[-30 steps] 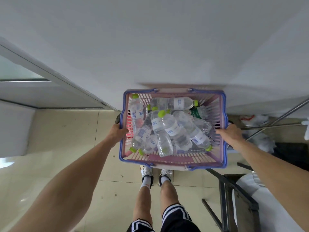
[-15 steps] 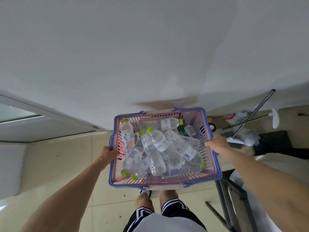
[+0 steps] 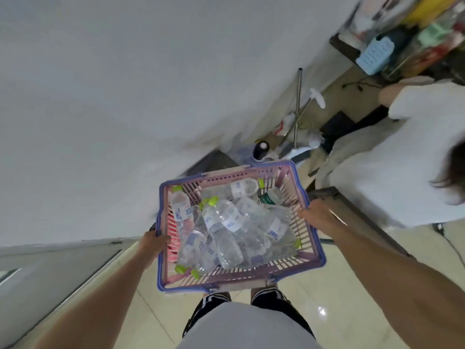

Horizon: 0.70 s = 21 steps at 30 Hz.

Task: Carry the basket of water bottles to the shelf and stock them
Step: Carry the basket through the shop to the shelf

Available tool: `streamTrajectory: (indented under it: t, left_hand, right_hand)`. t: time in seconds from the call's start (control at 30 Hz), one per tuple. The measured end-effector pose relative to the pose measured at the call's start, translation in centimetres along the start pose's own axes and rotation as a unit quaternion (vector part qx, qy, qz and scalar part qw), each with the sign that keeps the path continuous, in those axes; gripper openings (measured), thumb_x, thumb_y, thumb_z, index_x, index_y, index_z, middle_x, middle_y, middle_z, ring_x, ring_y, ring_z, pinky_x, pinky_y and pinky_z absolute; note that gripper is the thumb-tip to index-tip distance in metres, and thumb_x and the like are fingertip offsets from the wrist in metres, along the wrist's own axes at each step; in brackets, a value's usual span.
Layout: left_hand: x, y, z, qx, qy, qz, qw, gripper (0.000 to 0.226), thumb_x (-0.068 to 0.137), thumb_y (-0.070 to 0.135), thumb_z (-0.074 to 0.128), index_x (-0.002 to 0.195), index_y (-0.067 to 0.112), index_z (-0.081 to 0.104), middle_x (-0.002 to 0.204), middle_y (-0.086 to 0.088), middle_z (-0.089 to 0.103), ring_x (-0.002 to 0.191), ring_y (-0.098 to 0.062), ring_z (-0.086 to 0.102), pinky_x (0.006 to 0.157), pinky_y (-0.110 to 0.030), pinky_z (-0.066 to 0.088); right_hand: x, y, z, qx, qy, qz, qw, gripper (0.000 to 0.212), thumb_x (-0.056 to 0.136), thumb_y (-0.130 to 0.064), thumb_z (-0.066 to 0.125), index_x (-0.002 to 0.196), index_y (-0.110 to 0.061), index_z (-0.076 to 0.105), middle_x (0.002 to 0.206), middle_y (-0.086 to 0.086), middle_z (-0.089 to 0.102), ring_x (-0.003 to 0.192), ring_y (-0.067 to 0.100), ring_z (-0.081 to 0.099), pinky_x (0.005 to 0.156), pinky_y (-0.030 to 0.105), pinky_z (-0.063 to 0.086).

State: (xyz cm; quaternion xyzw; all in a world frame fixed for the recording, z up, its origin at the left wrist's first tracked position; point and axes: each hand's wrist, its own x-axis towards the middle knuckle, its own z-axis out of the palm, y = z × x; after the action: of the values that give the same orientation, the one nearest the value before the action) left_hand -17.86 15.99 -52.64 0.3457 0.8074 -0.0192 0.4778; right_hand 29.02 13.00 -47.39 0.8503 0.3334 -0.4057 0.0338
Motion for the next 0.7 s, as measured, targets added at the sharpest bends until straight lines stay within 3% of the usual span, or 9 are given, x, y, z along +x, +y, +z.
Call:
streamTrajectory:
  t: [0.07, 0.17, 0.27, 0.33, 0.4, 0.5, 0.7]
  left_hand:
    - [-0.2, 0.7, -0.4, 0.047, 0.0, 0.029, 0.998, 0.012, 0.079, 0.01, 0.074, 0.08, 0.0, 0.068, 0.064, -0.013, 0.061, 0.06, -0.025, 0.055, 0.054, -0.029, 0.038]
    - [-1.0, 1.9, -0.3, 0.108, -0.017, 0.074, 0.991, 0.012, 0.083, 0.01, 0.071, 0.078, 0.0, 0.068, 0.065, -0.013, 0.062, 0.06, -0.025, 0.055, 0.054, -0.029, 0.038]
    - [-1.4, 3.0, 0.6, 0.166, -0.03, 0.105, 0.98, 0.017, 0.085, 0.011, 0.07, 0.091, -0.005, 0.071, 0.066, -0.011, 0.063, 0.058, -0.024, 0.058, 0.049, -0.027, 0.039]
    - [-2.0, 3.8, 1.7, 0.215, -0.047, 0.124, 0.968, 0.02, 0.087, 0.014, 0.069, 0.099, -0.002, 0.069, 0.07, -0.011, 0.065, 0.058, -0.023, 0.06, 0.045, -0.029, 0.041]
    - [-2.8, 4.8, 3.2, 0.248, -0.06, 0.144, 0.956, 0.02, 0.088, 0.015, 0.069, 0.101, 0.001, 0.069, 0.074, -0.013, 0.069, 0.061, -0.027, 0.063, 0.049, -0.03, 0.045]
    - [-3.9, 6.2, 6.5, 0.297, -0.082, 0.17, 0.936, 0.022, 0.089, 0.016, 0.068, 0.098, -0.004, 0.07, 0.086, -0.024, 0.073, 0.073, -0.033, 0.068, 0.065, -0.039, 0.053]
    - [-9.7, 8.8, 16.0, 0.411, -0.125, 0.24, 0.87, 0.016, 0.092, 0.012, 0.067, 0.088, -0.003, 0.065, 0.066, -0.01, 0.056, 0.058, -0.021, 0.054, 0.054, -0.028, 0.042]
  right_hand:
    - [-2.6, 2.3, 1.1, 0.037, 0.001, 0.028, 0.999, 0.024, 0.088, -0.025, 0.071, 0.092, -0.002, 0.065, 0.089, 0.013, 0.071, 0.076, 0.026, 0.071, 0.065, 0.04, 0.062]
    - [-6.2, 5.6, 2.9, 0.099, -0.001, 0.06, 0.993, 0.016, 0.092, -0.022, 0.069, 0.091, -0.008, 0.061, 0.081, 0.005, 0.067, 0.067, 0.017, 0.067, 0.052, 0.027, 0.053]
    - [-9.2, 9.3, 5.1, 0.173, -0.007, 0.103, 0.979, 0.017, 0.091, -0.025, 0.07, 0.095, -0.011, 0.061, 0.082, 0.004, 0.069, 0.07, 0.017, 0.07, 0.061, 0.029, 0.059]
    - [-11.2, 11.9, 6.5, 0.202, -0.001, 0.135, 0.97, 0.018, 0.091, -0.025, 0.07, 0.09, -0.014, 0.056, 0.08, 0.001, 0.065, 0.067, 0.014, 0.067, 0.055, 0.026, 0.054]
    - [-13.3, 14.3, 7.6, 0.229, 0.014, 0.159, 0.96, 0.023, 0.092, -0.024, 0.069, 0.082, -0.017, 0.05, 0.076, -0.001, 0.059, 0.063, 0.012, 0.061, 0.05, 0.023, 0.045]
    - [-16.2, 18.9, 9.8, 0.276, 0.026, 0.202, 0.939, 0.028, 0.092, -0.022, 0.068, 0.075, -0.019, 0.047, 0.073, -0.001, 0.057, 0.062, 0.011, 0.058, 0.051, 0.023, 0.044]
    - [-22.9, 28.9, 15.5, 0.37, 0.053, 0.299, 0.878, 0.029, 0.092, -0.025, 0.069, 0.074, -0.019, 0.047, 0.072, -0.002, 0.057, 0.062, 0.011, 0.057, 0.052, 0.023, 0.042]
